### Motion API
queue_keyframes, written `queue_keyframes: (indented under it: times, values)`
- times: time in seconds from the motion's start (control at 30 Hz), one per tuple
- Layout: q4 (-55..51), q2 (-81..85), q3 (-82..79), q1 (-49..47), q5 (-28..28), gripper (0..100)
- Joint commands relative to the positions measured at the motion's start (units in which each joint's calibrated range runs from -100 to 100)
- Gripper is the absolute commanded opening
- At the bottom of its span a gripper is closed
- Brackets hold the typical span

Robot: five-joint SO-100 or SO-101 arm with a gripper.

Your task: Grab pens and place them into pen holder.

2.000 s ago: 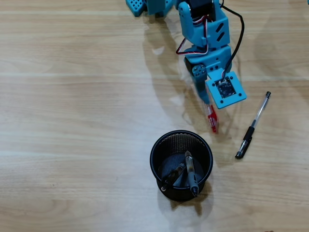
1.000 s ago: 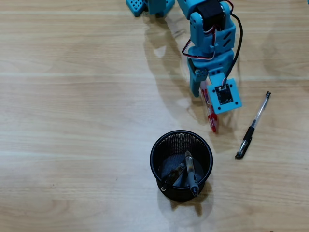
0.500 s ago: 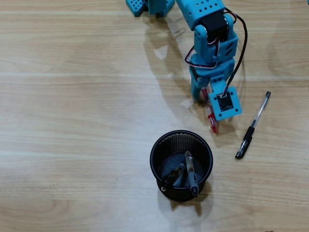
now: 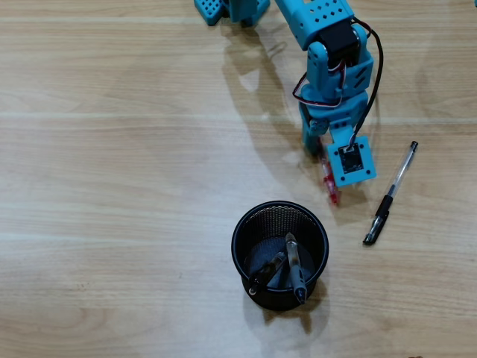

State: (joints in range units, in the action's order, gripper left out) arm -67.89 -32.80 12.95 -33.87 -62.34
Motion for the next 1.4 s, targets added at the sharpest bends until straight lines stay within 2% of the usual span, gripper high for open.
queue_keyframes:
  times: [0.0, 0.47, 0.67, 0.83, 1.2, 1.37]
  values:
    - [-0.3, -0.1, 0.8, -0.1, -0.9, 4]
    - [-0.5, 3.8, 4.5, 1.4, -0.9, 2]
    - [-0.5, 13.0, 5.8, 4.7, -0.7, 2]
    - [-0.5, 21.8, 5.8, 9.5, 2.3, 2]
    - [0.5, 39.7, 5.9, 19.3, 4.2, 2]
    - [8.3, 41.4, 5.8, 20.7, 4.2, 2]
